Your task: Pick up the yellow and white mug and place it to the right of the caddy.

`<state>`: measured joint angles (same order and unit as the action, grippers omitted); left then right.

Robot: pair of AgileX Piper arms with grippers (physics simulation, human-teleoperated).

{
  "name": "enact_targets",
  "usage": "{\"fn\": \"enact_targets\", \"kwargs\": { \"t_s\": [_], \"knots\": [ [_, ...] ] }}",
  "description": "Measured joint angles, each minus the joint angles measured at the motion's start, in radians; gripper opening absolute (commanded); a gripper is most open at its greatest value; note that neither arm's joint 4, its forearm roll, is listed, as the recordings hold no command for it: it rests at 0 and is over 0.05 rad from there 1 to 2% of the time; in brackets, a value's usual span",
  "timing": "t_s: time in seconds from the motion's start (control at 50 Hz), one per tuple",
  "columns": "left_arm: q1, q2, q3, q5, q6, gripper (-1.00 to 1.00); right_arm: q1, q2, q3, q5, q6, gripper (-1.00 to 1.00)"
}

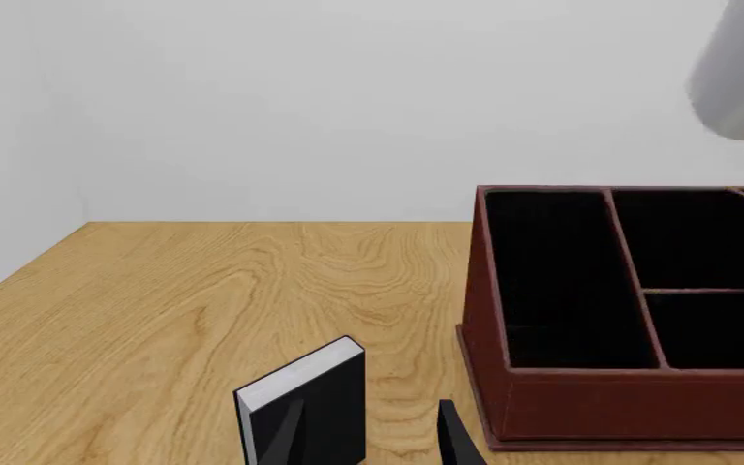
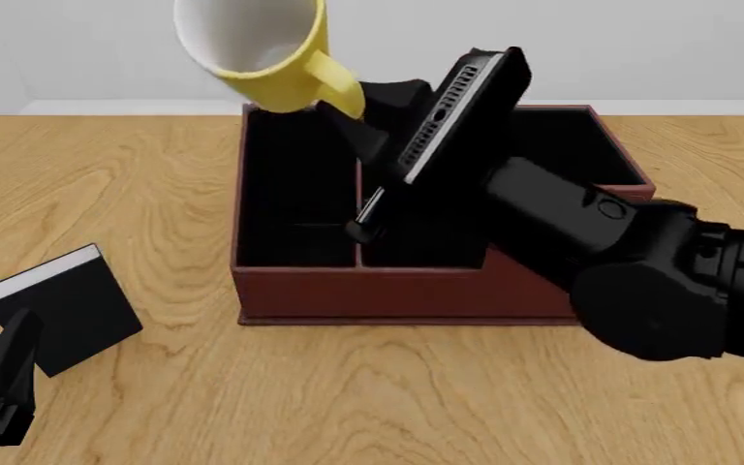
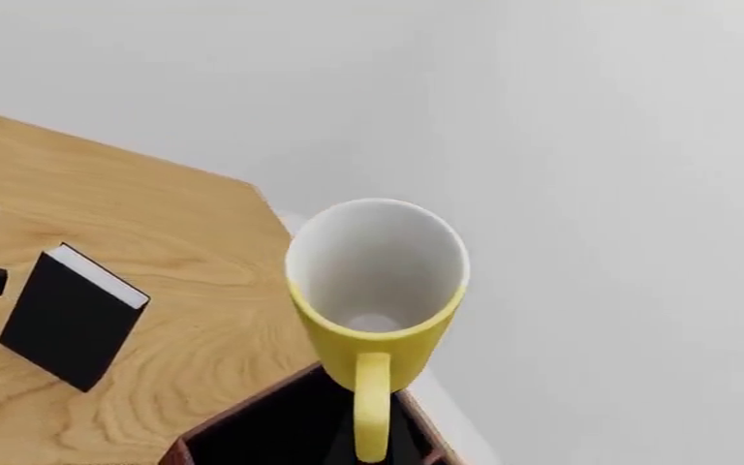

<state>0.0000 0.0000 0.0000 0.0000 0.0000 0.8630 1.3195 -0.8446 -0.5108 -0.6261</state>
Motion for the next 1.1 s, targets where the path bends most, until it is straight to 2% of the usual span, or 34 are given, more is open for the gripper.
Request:
{"fn": "enact_targets", "kwargs": {
  "t_s": [1.1],
  "knots": [
    [0.0,0.0,0.0,0.0,0.0,1.0,-0.222,-0.247,0.101,0.069,-0.035,-1.0]
  ]
}}
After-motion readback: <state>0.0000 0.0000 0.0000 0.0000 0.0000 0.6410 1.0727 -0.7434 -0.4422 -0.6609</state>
